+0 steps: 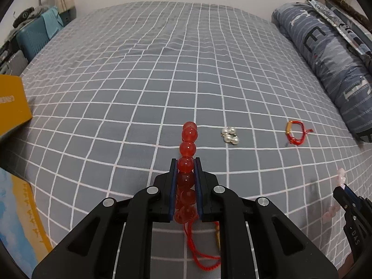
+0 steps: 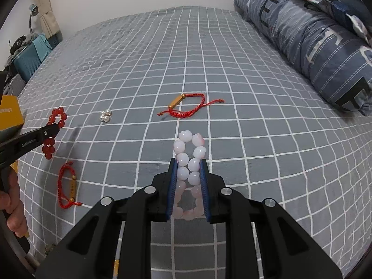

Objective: Organize jewelry
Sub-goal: 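Carry both bracelets into the white box and open both tools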

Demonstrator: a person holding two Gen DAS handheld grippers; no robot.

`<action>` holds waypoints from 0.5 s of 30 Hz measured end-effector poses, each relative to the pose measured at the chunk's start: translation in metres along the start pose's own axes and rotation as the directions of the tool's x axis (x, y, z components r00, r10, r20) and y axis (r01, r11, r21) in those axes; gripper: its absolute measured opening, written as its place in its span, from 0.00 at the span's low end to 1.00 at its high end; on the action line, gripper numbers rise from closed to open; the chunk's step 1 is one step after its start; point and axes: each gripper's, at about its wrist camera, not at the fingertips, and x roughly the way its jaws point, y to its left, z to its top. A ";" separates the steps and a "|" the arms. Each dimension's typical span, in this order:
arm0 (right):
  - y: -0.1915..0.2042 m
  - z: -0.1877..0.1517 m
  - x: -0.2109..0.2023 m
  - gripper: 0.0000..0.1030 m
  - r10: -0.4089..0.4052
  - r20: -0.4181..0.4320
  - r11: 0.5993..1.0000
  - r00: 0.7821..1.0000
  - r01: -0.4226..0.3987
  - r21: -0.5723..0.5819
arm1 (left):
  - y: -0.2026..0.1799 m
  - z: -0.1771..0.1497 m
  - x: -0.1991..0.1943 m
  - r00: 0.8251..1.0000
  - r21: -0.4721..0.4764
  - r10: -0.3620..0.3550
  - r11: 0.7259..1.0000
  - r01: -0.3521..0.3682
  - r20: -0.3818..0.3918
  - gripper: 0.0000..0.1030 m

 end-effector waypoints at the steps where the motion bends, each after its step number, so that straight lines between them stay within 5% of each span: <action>1: 0.001 0.000 -0.004 0.18 0.001 0.006 1.000 1.000 -0.001 -0.001 | 0.000 0.000 -0.004 1.000 0.001 -0.001 1.000 0.001 0.004 0.12; 15: 0.005 -0.005 -0.076 0.18 0.009 0.104 1.000 0.994 -0.009 -0.002 | -0.010 -0.017 -0.083 0.996 0.020 -0.010 1.000 0.008 0.089 0.12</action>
